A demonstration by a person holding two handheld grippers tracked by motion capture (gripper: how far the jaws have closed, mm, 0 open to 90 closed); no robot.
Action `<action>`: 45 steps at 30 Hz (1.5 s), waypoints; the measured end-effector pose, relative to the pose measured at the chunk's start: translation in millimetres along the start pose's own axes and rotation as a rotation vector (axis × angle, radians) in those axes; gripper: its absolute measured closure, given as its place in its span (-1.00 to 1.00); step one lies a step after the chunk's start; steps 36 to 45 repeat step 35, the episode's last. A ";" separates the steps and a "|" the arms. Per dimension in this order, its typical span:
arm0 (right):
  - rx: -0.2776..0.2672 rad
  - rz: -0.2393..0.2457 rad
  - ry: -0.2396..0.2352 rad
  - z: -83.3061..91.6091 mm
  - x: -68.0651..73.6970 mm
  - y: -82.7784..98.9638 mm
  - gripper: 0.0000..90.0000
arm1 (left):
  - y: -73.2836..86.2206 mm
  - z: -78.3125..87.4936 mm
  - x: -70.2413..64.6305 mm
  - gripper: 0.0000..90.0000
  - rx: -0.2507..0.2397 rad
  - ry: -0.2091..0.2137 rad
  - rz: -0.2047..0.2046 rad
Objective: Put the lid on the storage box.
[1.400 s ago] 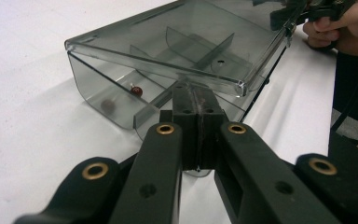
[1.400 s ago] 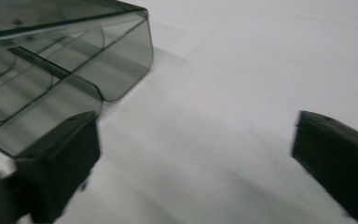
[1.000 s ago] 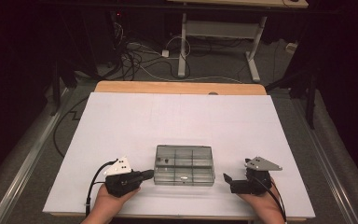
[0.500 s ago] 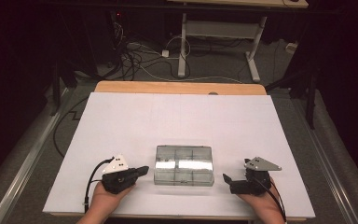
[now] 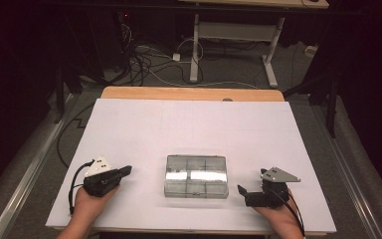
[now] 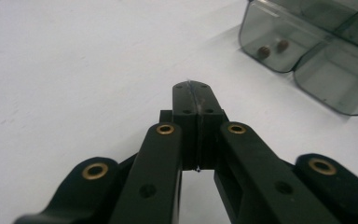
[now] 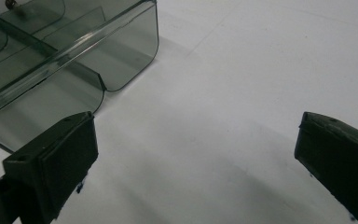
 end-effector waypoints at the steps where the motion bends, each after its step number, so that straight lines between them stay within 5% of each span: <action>1: -0.002 0.001 0.002 0.1 -0.2 -0.1 -1.00 | 1.4 0.3 1.8 0.94 0.001 -0.002 0.012; 10: -0.010 0.012 -0.005 -1.0 4.3 -2.4 -1.00 | 1.4 -7.2 -6.3 0.89 0.009 0.021 0.004; 13: -0.014 0.011 -0.008 -1.4 5.0 -1.9 -1.00 | 1.1 -8.9 -6.0 0.50 0.009 0.052 0.017; 16: -0.020 0.010 -0.010 -1.3 4.9 -1.9 -1.00 | 0.3 -11.1 -6.9 0.07 0.010 0.036 0.013; 25: -0.054 0.005 -0.013 5.5 6.6 -2.3 -1.00 | -4.6 -18.1 -8.9 -0.79 0.034 -0.007 0.004; 28: -0.066 0.008 -0.006 8.4 7.3 -2.1 -1.00 | -4.7 -20.7 -11.1 -1.00 0.064 -0.025 -0.029; 45: -0.070 0.004 -0.009 8.3 3.6 0.6 -1.00 | -6.7 -21.9 -12.0 -1.00 0.052 -0.014 -0.012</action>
Point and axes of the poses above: each handheld gripper's, and its own axes: z roughly backward along the jaws, y roughly out of its underside, x roughly to its left, the point moved 3 cm from there along -z, roughly forward along the jaws, and after that the axes turned 4 degrees about z, right-handed, at the moved point
